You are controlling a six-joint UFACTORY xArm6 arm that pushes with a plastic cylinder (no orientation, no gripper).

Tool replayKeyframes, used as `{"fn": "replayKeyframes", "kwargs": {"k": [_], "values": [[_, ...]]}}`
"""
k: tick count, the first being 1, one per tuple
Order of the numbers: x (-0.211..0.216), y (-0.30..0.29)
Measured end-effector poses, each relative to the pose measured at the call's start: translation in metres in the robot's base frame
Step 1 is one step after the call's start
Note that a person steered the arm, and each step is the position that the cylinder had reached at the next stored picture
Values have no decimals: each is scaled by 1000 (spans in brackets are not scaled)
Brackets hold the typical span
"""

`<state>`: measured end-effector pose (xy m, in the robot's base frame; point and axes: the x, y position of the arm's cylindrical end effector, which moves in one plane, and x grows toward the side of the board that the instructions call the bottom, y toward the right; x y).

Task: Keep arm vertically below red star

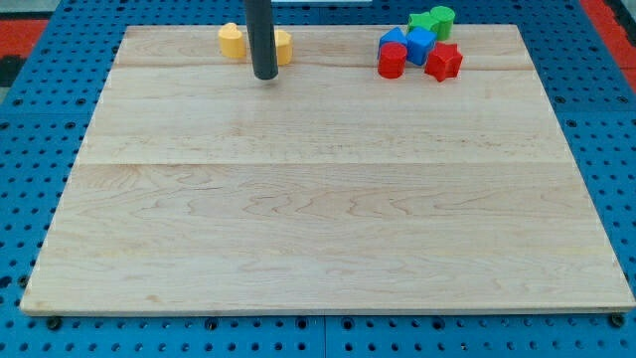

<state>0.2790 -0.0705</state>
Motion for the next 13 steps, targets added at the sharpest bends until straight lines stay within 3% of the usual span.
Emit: {"fn": "replayKeyframes", "kwargs": {"k": [2,3,4,5,6,7,9,10,11,12,13], "values": [[-4,34],[30,67],[50,181],[38,274],[-9,319],[-83,335],[-88,313],[-76,281],[-34,294],[-15,342],[28,342]]}}
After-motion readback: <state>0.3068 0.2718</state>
